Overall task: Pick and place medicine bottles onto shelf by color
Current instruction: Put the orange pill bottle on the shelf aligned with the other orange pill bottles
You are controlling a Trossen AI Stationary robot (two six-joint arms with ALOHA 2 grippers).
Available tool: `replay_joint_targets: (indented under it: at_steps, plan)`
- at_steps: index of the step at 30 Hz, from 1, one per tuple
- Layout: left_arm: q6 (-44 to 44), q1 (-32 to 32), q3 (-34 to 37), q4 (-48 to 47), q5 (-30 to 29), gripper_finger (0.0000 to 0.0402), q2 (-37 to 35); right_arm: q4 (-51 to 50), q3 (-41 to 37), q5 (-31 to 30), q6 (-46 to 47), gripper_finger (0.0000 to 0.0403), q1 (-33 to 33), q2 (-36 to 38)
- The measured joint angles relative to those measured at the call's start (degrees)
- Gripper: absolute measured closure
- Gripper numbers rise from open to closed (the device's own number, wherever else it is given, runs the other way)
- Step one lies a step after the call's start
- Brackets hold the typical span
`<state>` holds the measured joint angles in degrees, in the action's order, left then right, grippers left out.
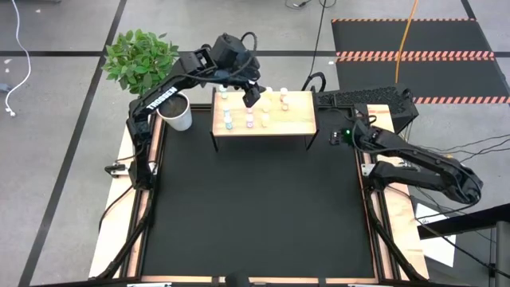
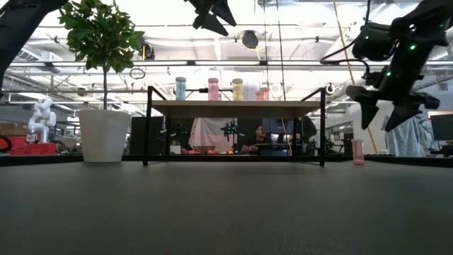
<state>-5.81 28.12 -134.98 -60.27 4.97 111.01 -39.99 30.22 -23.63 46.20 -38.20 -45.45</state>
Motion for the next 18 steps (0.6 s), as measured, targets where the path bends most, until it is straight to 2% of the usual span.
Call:
replay_joint_targets:
  at_steps: [4,9,18]
  plan:
    - [-0.69,0.19,0.02,0.75,1.05,0.0131,0.3,4.63,0.02,3.16,-2.61,0.0153,-2.97,-3.55]
    - [-0.69,0.14,0.02,-2.62,1.09,0.0131,0.3,4.64,0.02,4.25,-3.87,0.0155,-4.33,-6.74]
    - [-1.16,-0.43,0.02,-6.98,1.05,0.0131,0.3,6.4,-2.13,7.64,-13.62,0.0156,-1.84,-6.13]
